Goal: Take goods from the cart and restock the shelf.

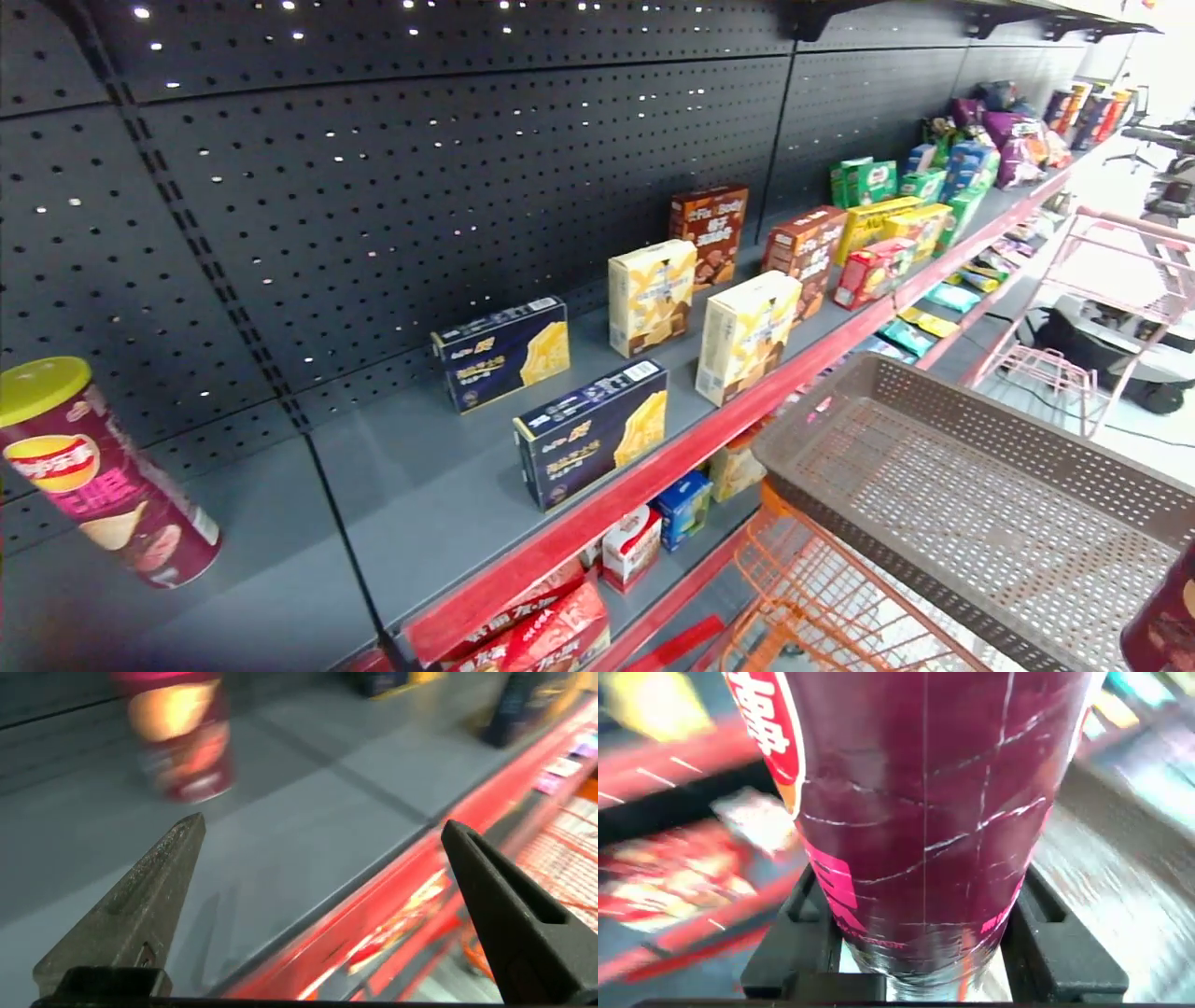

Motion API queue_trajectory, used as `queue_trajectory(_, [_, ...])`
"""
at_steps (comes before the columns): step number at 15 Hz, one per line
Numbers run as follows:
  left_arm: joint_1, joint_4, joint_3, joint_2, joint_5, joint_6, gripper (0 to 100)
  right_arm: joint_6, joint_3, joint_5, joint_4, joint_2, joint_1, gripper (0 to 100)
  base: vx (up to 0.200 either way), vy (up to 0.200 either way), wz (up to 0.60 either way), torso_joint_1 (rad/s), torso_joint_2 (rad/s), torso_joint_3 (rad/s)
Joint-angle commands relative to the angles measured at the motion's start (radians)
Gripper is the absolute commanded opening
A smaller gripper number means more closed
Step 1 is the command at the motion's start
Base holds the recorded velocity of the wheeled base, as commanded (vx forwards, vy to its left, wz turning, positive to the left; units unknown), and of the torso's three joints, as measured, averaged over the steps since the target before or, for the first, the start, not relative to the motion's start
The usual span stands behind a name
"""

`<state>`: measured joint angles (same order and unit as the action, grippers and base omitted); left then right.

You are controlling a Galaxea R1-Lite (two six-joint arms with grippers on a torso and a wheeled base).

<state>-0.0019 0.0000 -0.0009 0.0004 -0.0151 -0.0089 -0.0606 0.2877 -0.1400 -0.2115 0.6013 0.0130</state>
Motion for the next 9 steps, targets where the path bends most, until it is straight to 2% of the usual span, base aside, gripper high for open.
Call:
queue_trajectory(1, [0.0, 0.0, -0.001, 0.001, 0.0, 0.0, 100, 0.001, 0.021, 0.0, 0.003, 0.009, 0.025, 0, 0.0, 0.0, 0.6, -0.007, 0.0, 0.007])
queue_trajectory(9, [0.0, 0.0, -0.001, 0.001, 0.0, 0.0, 100, 0.001, 0.027, -0.01, 0.0, 0.02, 0.039, 0, 0.0, 0.0, 0.6, -0.001, 0.0, -0.001])
